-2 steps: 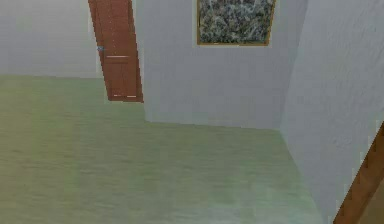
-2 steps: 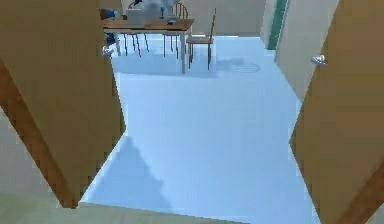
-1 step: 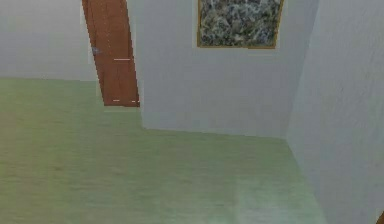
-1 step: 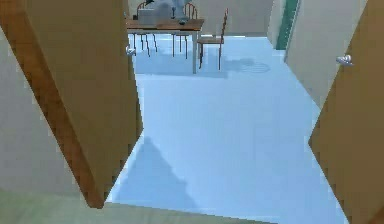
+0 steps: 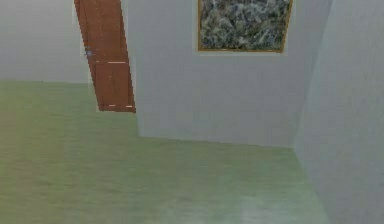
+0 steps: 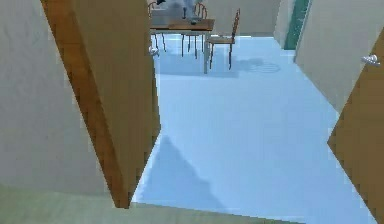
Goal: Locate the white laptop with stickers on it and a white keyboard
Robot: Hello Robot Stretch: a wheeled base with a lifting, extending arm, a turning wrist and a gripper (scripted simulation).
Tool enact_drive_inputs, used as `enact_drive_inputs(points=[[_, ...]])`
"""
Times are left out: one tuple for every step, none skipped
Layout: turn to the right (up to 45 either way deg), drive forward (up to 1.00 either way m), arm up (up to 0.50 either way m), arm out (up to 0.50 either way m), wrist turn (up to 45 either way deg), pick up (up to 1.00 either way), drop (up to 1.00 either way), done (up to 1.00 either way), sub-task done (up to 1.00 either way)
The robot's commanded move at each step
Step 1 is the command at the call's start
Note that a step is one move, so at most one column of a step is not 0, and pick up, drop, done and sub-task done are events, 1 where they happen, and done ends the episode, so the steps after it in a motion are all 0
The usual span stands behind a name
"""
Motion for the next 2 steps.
enact_drive_inputs(points=[[-36.0,0.00,0.00,0.00,0.0,0.00,0.00,0.00,0.00],[0.0,1.00,0.00,0.00,0.0,0.00,0.00,0.00,0.00]])
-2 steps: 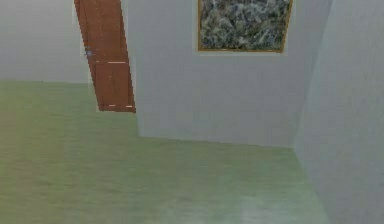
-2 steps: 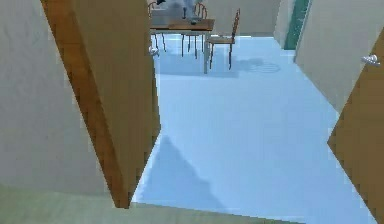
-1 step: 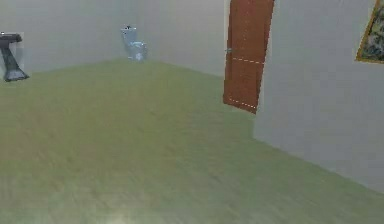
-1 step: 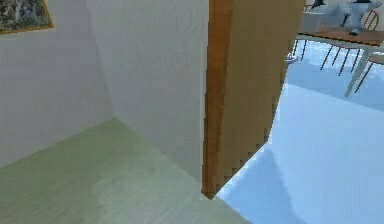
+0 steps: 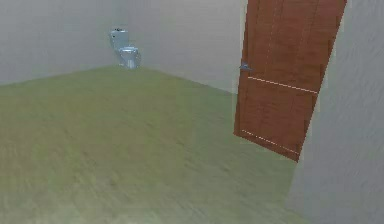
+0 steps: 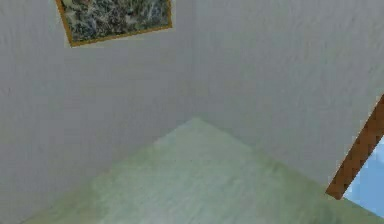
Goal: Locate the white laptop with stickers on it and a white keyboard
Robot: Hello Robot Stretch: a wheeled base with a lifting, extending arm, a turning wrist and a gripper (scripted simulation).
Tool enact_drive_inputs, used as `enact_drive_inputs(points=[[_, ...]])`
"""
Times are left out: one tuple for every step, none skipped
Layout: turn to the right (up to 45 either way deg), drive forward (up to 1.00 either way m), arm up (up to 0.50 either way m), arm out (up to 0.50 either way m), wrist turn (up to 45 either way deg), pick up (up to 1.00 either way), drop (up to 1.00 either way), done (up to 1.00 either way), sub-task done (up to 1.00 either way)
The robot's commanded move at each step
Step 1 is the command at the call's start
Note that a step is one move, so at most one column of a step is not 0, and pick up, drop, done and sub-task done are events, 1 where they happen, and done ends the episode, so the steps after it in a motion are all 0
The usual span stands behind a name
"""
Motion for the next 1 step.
enact_drive_inputs(points=[[0.0,1.00,0.00,0.00,0.0,0.00,0.00,0.00,0.00]])
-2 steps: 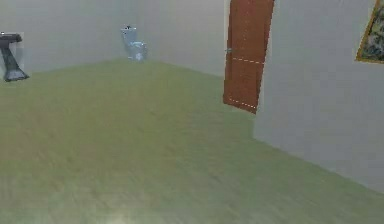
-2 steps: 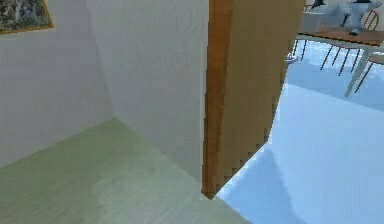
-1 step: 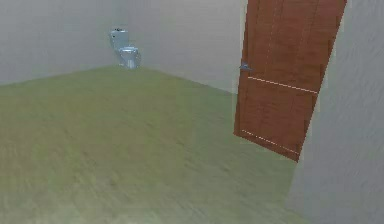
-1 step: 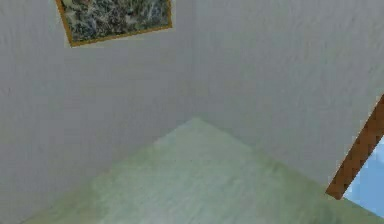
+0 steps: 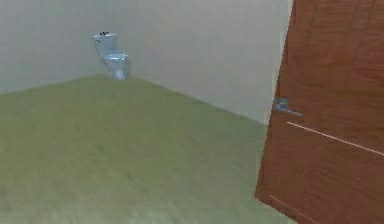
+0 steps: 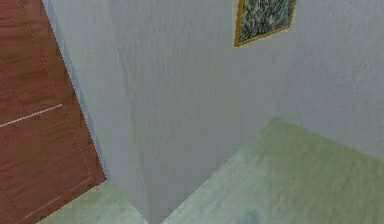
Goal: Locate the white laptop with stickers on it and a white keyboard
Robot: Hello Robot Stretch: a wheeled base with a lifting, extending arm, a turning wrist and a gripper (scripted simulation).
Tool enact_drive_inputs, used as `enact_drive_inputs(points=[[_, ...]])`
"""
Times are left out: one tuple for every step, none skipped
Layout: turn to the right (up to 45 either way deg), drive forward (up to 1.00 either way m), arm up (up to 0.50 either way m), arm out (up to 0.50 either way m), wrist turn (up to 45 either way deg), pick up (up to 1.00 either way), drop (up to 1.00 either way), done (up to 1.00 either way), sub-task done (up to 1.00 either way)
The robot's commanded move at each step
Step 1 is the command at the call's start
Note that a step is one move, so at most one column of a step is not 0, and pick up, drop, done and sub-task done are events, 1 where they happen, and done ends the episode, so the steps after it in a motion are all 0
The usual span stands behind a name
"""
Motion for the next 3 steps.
enact_drive_inputs(points=[[-6.0,0.00,0.00,0.00,0.0,0.00,0.00,0.00,0.00],[0.0,0.90,0.00,0.00,0.0,0.00,0.00,0.00,0.00],[6.0,0.00,0.00,0.00,0.0,0.00,0.00,0.00,0.00]])
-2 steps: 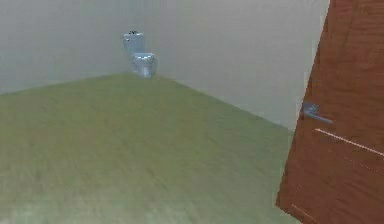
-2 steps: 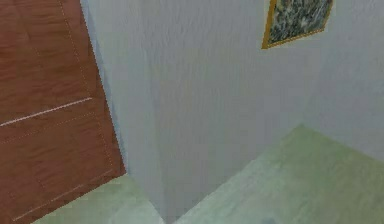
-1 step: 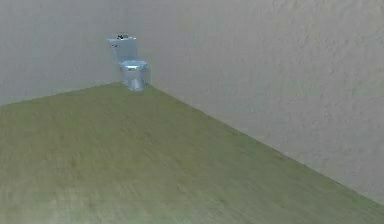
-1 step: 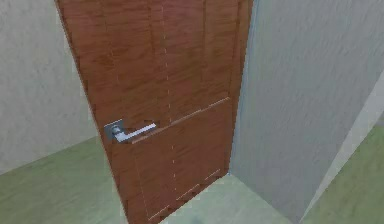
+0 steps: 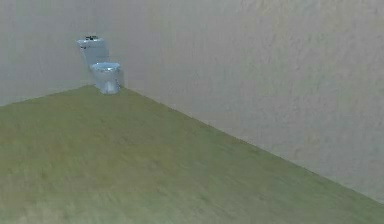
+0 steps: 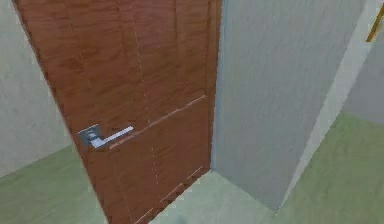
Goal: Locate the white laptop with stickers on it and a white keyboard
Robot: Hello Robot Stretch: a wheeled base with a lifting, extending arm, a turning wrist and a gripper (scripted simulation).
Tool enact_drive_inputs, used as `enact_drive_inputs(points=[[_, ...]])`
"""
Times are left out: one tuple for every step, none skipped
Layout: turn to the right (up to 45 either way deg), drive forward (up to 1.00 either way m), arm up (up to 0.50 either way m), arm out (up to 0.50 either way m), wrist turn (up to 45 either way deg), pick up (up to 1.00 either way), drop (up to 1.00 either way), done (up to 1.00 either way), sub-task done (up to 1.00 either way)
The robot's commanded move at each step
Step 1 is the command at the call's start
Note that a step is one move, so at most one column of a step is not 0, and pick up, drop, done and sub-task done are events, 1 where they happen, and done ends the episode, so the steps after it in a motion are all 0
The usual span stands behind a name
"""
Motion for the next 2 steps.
enact_drive_inputs(points=[[0.0,0.45,0.00,0.00,0.0,0.00,0.00,0.00,0.00],[39.0,0.00,0.00,0.00,0.0,0.00,0.00,0.00,0.00]])
